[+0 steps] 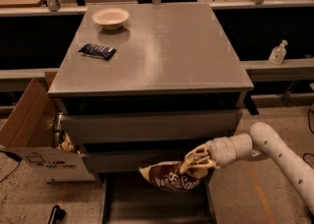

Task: Place brown chip bag into bottom drawer

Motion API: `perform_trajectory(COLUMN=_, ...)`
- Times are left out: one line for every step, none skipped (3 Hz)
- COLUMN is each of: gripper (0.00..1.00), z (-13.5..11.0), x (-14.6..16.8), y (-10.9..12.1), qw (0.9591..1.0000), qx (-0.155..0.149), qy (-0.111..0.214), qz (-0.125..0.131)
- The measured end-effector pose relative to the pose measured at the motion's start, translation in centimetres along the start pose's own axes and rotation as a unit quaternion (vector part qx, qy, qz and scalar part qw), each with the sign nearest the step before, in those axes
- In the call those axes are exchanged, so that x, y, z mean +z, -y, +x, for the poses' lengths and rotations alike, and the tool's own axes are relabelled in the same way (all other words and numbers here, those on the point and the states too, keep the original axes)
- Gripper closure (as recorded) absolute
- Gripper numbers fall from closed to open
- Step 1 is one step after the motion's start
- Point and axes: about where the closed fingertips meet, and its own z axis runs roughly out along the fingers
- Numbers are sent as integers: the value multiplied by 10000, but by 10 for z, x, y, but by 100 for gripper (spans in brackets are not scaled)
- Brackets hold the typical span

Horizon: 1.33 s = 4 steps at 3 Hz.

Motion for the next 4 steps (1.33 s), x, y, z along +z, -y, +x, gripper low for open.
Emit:
perform_trajectory(gripper=100, z=38, x=-13, y=-7, qw=9995, qx=145, qy=-26, qz=287)
perform_trajectory(gripper=100, z=41, x=-13, y=-8, qw=9994, qx=162, qy=-14, qz=304)
perform_trajectory(gripper=100, z=66, x=-2, y=-11, qw=9986, qx=254, qy=-93, qz=446)
perform_trajectory(gripper=100, z=143, x=6, y=-32, qw=9978, qx=29, qy=55, qz=654)
